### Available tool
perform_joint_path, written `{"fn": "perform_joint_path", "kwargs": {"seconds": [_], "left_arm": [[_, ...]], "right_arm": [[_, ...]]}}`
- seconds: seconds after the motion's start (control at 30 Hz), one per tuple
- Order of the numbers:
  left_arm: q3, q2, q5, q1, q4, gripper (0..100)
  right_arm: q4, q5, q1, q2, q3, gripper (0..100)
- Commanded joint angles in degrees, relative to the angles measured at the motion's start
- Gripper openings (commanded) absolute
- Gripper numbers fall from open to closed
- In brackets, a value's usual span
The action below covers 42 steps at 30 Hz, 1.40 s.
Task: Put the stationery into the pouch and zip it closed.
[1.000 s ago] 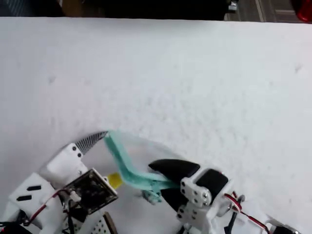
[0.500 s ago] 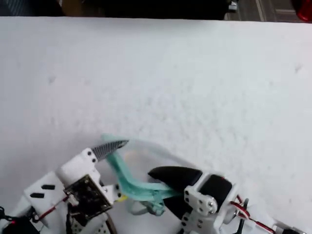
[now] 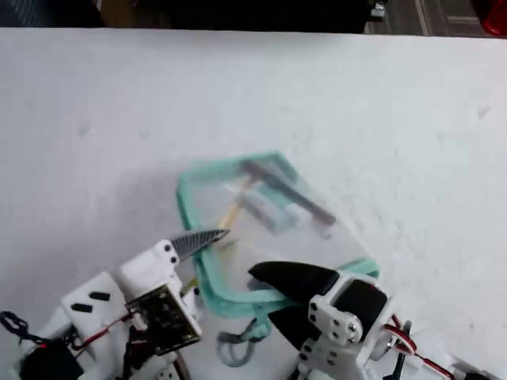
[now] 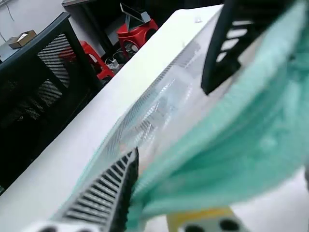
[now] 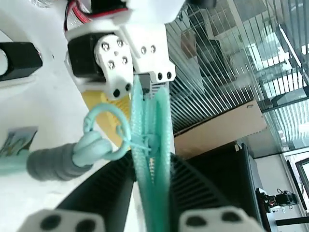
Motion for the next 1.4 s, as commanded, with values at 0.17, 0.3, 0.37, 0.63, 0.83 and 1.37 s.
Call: {"fn": "perform_joint_path", "kwargs": {"seconds": [0.17, 0.3, 0.37, 0.63, 0.83, 1.37], "left_arm": [[14.3, -1.1, 1.6, -5.6, -24.4, 2], [20.0, -0.9, 12.1, -12.9, -34.8, 2], [22.7, -0.9, 17.1, -16.9, -39.1, 2], [30.9, -0.9, 20.1, -19.8, -42.9, 2], [31.7, -1.0, 20.2, -19.8, -42.5, 2], [31.7, -1.1, 20.1, -20.3, -41.8, 2]], "right_arm": [[-16.7, -15.0, 20.4, 0.9, 6.9, 22.3], [-25.8, -15.8, 26.0, 0.9, 11.5, 22.3], [-28.8, -16.5, 27.7, 0.9, 12.5, 22.3], [-35.9, -28.4, 33.0, 1.0, 12.7, 22.3], [-33.4, -35.6, 32.8, 5.0, 12.3, 22.3], [-30.5, -42.9, 32.8, 31.9, 6.4, 22.6]]}}
